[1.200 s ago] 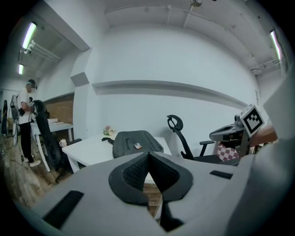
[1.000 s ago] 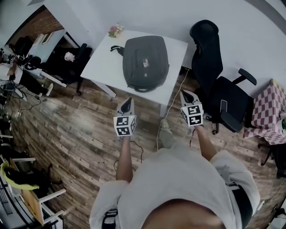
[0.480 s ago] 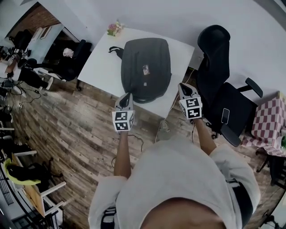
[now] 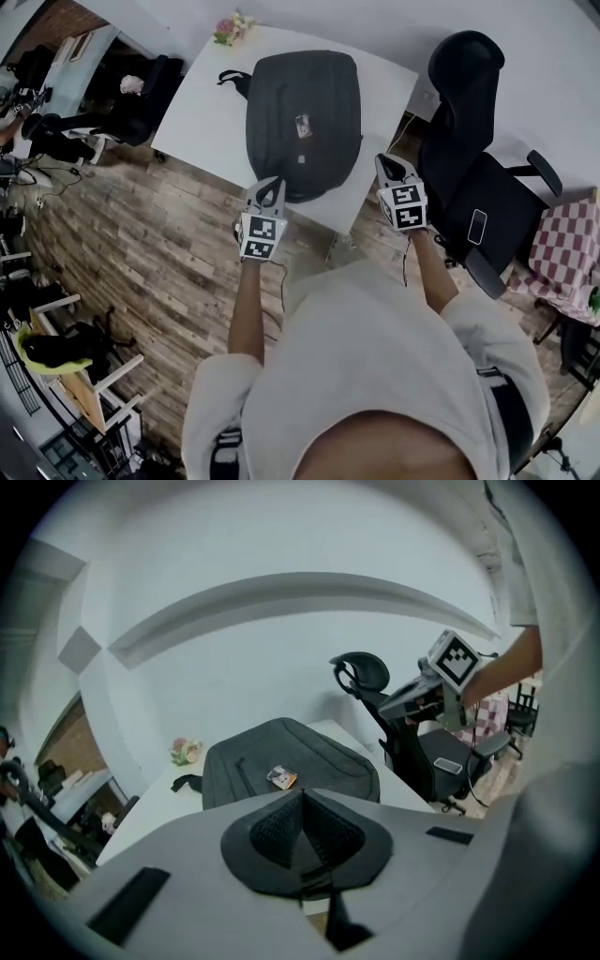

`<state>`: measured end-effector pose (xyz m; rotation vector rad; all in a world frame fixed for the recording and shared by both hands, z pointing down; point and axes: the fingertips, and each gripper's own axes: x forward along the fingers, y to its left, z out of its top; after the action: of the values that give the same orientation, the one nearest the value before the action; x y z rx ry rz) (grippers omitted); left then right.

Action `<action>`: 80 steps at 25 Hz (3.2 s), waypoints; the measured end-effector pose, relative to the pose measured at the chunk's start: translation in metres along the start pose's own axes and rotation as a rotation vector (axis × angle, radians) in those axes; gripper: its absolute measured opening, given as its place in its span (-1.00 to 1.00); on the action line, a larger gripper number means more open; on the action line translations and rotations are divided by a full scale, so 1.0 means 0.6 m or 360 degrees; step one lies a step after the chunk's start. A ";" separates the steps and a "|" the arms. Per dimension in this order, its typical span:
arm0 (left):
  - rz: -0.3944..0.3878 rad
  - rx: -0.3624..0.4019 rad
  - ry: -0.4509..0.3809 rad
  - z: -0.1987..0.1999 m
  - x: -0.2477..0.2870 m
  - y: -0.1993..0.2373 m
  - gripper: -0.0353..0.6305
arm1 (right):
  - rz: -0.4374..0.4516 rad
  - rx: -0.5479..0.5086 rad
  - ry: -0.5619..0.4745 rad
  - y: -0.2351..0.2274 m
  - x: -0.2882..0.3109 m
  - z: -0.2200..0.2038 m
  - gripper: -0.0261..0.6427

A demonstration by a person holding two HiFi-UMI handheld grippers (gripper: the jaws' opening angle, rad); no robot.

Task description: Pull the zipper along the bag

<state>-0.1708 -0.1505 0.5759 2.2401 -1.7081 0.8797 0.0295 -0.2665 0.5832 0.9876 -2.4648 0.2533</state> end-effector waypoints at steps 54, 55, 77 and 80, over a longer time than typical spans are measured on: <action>-0.0804 0.0793 0.0363 -0.141 0.121 -0.077 -0.75 | 0.0154 -0.1089 0.0833 -0.022 0.238 -0.132 -0.86; -0.0804 0.0783 0.0365 -0.141 0.122 -0.077 -0.76 | 0.0139 -0.1117 0.0855 -0.022 0.237 -0.134 -0.86; -0.0923 0.0957 0.0419 -0.126 0.119 -0.085 -0.68 | 0.0150 -0.1025 0.1008 0.069 0.151 -0.214 -0.86; -0.0984 0.1055 0.0409 -0.131 0.096 -0.081 -0.51 | 0.0144 -0.1014 0.1008 0.068 0.150 -0.212 -0.86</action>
<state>-0.1433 -0.1438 0.6807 2.6292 -0.5698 1.6103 -0.0105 -0.2485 0.7384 0.4276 -1.8145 -0.1699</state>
